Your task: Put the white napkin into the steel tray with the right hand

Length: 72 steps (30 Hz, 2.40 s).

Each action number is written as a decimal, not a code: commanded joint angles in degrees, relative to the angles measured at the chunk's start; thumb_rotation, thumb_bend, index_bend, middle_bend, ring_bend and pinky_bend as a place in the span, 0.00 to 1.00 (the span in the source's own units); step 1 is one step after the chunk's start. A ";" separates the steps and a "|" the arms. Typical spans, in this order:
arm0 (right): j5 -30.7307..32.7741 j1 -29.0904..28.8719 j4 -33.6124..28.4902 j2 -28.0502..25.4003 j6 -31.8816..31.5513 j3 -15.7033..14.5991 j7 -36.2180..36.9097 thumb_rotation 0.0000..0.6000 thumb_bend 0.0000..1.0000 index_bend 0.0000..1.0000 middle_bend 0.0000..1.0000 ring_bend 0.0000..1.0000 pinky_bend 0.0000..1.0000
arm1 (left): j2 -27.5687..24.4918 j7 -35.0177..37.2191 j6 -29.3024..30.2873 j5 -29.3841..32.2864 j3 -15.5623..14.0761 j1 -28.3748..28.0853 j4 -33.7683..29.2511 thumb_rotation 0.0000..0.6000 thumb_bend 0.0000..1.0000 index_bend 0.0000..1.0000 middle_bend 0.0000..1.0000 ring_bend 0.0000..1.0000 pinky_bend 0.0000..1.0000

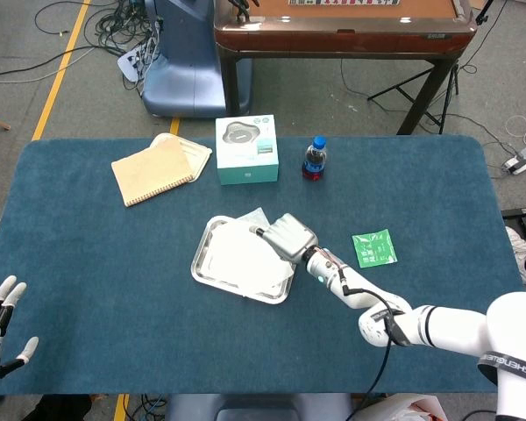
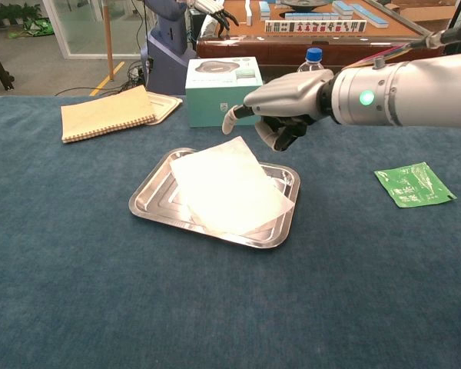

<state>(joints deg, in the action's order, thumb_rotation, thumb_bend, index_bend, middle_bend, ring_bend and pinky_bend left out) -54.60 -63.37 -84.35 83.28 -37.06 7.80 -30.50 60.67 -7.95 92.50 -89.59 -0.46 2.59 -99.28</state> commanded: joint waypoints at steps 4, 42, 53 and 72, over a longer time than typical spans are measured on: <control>4.91 -3.21 3.13 3.59 -0.02 -1.41 -3.66 1.00 1.00 0.30 1.00 1.00 1.00 | 0.00 0.41 0.23 0.21 0.05 0.26 0.39 1.00 0.24 0.09 0.04 0.03 0.00; 11.73 -9.71 28.02 21.88 2.76 -2.18 -6.81 1.00 1.00 0.29 1.00 1.00 1.00 | 0.21 2.24 -0.34 2.84 0.45 1.17 2.85 1.00 0.24 0.09 0.04 0.03 0.00; 6.66 -9.87 29.61 23.51 4.41 -1.42 -3.33 1.00 1.00 0.28 1.00 1.00 1.00 | 0.24 1.59 0.03 3.02 0.49 1.58 2.54 1.00 0.24 0.09 0.04 0.03 0.00; -2.55 -9.97 26.41 23.37 5.31 -0.95 1.58 1.00 1.00 0.28 1.00 1.00 1.00 | 0.18 1.44 0.27 3.20 0.63 1.96 2.50 1.00 0.24 0.09 0.04 0.03 0.00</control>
<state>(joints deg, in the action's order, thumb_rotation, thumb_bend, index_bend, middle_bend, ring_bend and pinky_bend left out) -56.71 -73.39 -57.54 106.82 -31.63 6.90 -29.13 60.85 -6.51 92.78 -86.39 0.16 4.56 -96.78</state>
